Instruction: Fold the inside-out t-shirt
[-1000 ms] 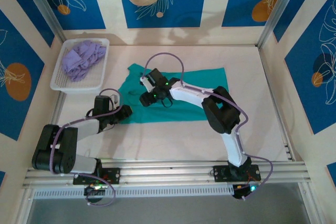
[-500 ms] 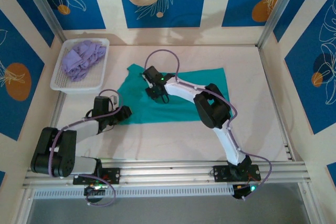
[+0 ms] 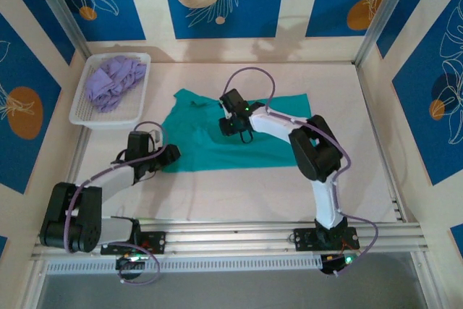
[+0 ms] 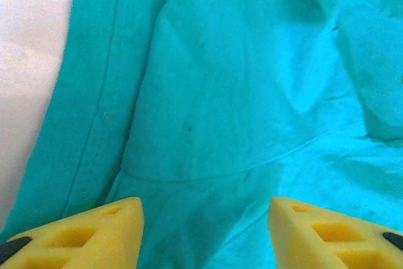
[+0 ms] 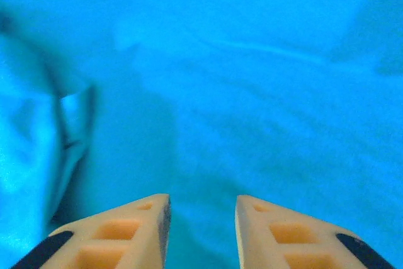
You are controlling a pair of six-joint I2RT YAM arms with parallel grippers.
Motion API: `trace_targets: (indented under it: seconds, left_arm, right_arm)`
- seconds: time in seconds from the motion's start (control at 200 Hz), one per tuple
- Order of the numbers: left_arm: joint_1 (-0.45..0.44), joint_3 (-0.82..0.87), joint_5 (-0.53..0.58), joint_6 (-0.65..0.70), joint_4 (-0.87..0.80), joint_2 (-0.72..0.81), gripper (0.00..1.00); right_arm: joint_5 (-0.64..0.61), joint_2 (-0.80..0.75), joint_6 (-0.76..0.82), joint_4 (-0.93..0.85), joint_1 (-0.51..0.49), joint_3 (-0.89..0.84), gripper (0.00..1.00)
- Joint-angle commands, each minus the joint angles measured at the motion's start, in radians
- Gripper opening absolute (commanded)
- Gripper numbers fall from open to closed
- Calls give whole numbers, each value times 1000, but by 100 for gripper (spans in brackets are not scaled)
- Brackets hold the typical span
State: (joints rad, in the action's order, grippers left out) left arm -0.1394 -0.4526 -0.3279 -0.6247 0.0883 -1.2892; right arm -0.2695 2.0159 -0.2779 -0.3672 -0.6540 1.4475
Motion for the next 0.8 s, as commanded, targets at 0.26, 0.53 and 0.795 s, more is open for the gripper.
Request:
trace_targets:
  seconds: [0.26, 0.53, 0.795]
  left_arm:
    - [-89, -125, 37, 11, 24, 11, 63]
    - [-94, -167, 40, 30, -29, -105, 65]
    - [-93, -79, 35, 38, -71, -90, 65]
  right_arm:
    - [154, -456, -171, -59, 324, -446, 59]
    - [379, -451, -235, -113, 637, -586, 61]
    - [544, -498, -269, -132, 758, -729, 55]
